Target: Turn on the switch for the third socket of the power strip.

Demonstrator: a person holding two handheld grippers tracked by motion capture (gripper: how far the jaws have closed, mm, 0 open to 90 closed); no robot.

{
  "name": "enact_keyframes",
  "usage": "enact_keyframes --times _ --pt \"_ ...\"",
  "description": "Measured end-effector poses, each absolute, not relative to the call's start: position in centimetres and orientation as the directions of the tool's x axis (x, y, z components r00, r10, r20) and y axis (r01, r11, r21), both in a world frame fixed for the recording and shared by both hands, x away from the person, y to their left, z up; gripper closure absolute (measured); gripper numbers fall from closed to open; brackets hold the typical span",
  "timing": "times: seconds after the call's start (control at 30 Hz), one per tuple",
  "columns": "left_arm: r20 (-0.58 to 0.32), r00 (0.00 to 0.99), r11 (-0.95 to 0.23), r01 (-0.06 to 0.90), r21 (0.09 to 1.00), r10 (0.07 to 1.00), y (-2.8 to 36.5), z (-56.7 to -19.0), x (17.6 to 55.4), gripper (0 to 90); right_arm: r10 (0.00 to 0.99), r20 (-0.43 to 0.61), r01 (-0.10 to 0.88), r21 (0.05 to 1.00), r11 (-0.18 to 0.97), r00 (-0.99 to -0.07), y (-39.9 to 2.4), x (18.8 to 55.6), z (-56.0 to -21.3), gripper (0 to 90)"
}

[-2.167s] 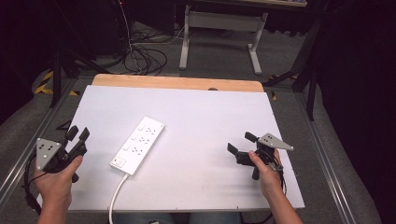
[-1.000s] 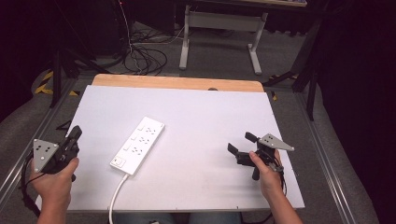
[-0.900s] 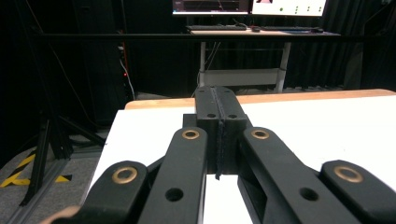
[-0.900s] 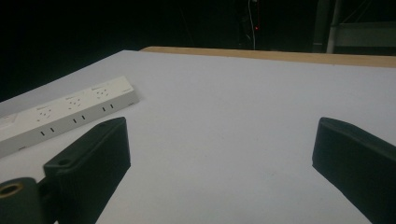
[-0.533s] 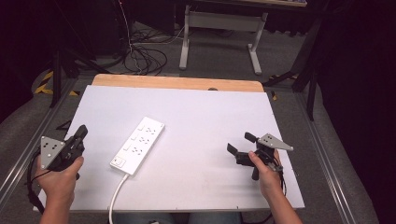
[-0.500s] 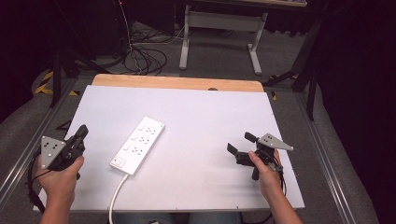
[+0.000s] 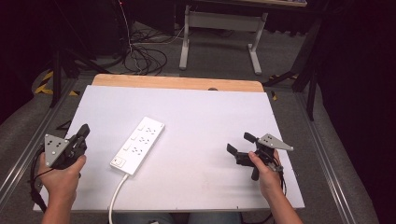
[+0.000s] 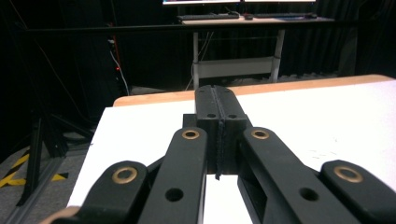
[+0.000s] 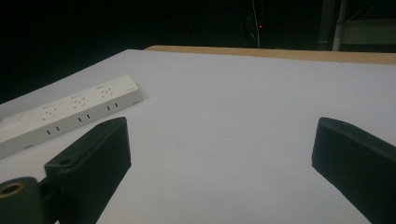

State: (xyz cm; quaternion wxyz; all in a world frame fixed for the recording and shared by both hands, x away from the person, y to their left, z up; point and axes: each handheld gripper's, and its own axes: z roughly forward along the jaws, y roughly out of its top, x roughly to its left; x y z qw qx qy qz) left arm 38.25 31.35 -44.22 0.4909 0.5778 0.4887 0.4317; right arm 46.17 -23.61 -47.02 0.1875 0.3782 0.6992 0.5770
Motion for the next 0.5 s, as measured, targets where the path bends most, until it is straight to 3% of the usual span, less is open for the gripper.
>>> enact_keyframes --times 0.5 --pt "0.061 0.187 -0.094 0.174 0.980 0.980 30.4 -44.3 39.4 89.8 0.744 0.176 0.314 0.948 0.047 -0.644 -23.5 46.3 -47.1 5.3"
